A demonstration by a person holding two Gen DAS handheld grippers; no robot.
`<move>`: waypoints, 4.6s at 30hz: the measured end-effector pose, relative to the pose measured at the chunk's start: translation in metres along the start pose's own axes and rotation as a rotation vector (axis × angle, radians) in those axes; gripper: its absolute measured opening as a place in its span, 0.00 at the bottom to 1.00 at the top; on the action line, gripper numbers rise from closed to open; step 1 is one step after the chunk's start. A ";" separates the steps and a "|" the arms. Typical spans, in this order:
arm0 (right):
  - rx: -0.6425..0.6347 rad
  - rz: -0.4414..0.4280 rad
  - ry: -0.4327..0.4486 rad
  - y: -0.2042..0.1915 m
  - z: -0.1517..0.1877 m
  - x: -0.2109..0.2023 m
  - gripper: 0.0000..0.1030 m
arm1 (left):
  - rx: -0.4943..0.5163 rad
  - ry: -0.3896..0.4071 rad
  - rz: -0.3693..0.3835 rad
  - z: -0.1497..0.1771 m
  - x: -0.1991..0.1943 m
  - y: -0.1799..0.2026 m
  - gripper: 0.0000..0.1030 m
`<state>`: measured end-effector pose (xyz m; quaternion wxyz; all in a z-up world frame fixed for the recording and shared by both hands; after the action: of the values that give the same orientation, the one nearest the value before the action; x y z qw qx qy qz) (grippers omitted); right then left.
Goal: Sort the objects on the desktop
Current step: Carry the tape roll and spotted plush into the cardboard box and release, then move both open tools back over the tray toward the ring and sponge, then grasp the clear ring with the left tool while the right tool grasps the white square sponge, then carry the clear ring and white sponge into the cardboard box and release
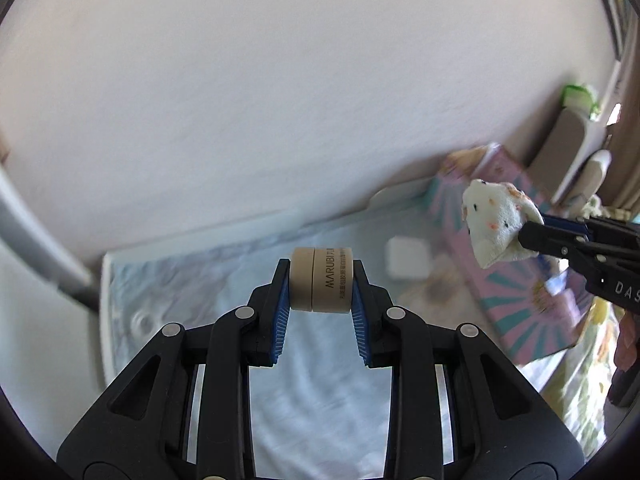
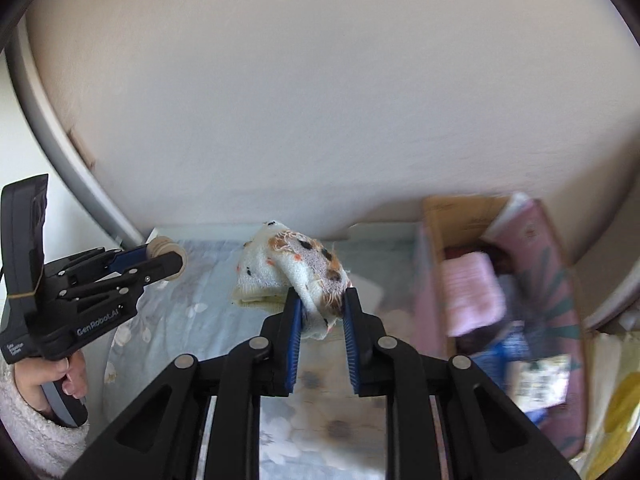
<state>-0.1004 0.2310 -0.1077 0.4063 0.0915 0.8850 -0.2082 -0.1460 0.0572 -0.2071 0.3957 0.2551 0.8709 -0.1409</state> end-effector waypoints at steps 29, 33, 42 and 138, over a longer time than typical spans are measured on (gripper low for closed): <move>0.198 0.100 -0.020 0.160 0.032 -0.050 0.18 | 0.234 -0.023 0.193 -0.143 0.089 0.211 0.24; 0.190 0.102 -0.041 0.161 0.037 -0.045 0.18 | 0.261 -0.043 0.194 -0.144 0.098 0.225 0.24; 0.144 0.152 -0.092 0.162 0.043 -0.035 0.63 | 0.307 -0.087 0.161 -0.144 0.106 0.239 0.61; 0.091 0.242 -0.080 0.010 0.040 0.202 0.58 | -0.668 -0.165 -0.492 0.143 0.088 -0.147 0.38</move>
<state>-0.2014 0.2212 -0.2871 0.4590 0.2077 0.8401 -0.2011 -0.1879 -0.0994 -0.3604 0.4796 -0.1150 0.8691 0.0387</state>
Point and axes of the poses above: each gripper's, at about its wrist camera, not at the fingertips, and x roughly the way its jaws point, y to its right, z to its underside, the point moved 6 cm from there along x, roughly the way its jaws point, and after that the axes turned 13 degrees about x, right-handed, at the moved point
